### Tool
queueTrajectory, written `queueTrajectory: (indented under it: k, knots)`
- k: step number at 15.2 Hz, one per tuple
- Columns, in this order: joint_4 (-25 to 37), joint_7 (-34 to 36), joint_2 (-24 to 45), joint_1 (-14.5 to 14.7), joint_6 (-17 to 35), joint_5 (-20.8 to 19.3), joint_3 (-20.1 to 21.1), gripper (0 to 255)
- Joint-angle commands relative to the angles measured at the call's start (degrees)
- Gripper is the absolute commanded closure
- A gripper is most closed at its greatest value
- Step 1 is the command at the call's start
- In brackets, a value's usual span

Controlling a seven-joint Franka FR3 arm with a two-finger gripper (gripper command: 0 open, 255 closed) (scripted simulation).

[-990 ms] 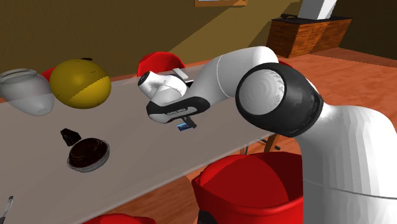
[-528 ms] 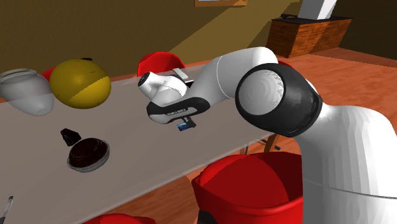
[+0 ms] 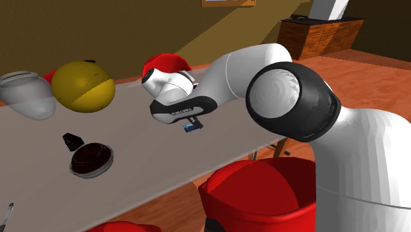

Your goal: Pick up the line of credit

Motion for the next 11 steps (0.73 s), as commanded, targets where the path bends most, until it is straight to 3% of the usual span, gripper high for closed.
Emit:
queueTrajectory:
  k: [1,11]
  knots:
    - [0.43,-0.66,-0.67,-0.03,-0.76,0.58,0.43,255]
    - [2.45,-3.91,-3.76,-0.57,-3.99,3.03,2.17,255]
